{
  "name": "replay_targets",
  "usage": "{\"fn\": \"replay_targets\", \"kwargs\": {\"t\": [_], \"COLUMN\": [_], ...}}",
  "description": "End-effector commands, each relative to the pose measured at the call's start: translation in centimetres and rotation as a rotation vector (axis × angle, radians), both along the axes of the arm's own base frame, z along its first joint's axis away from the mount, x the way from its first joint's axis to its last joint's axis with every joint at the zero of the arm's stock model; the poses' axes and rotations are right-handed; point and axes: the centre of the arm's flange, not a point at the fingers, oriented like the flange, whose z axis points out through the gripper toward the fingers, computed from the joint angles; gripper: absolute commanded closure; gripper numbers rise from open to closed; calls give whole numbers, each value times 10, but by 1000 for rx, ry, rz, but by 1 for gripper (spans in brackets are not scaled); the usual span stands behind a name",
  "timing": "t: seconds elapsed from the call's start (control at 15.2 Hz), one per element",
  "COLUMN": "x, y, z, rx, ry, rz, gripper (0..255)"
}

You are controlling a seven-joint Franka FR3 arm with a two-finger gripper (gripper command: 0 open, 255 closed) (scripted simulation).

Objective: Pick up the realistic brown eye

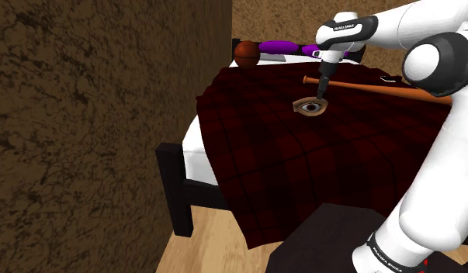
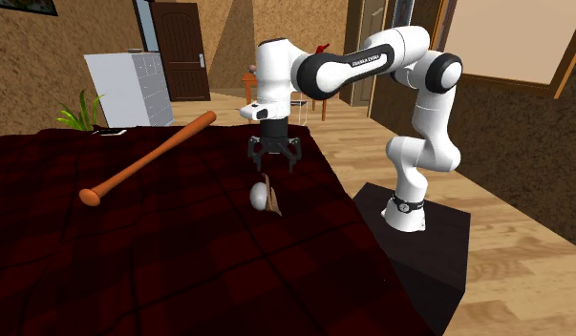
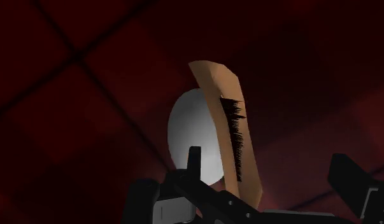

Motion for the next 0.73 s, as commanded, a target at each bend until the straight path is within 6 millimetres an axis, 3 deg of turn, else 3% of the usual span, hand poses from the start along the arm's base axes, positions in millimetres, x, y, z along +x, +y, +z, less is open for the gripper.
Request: {"fn": "replay_targets", "kwargs": {"t": [0.0, 0.07, 0.66], "x": [21, 30, 30], "y": [-18, -27, -27], "z": [-8, -11, -51], "rx": [-5, -7, -8], "ry": [9, 14, 14], "rz": [45, 64, 64], "gripper": [0, 0, 0]}}
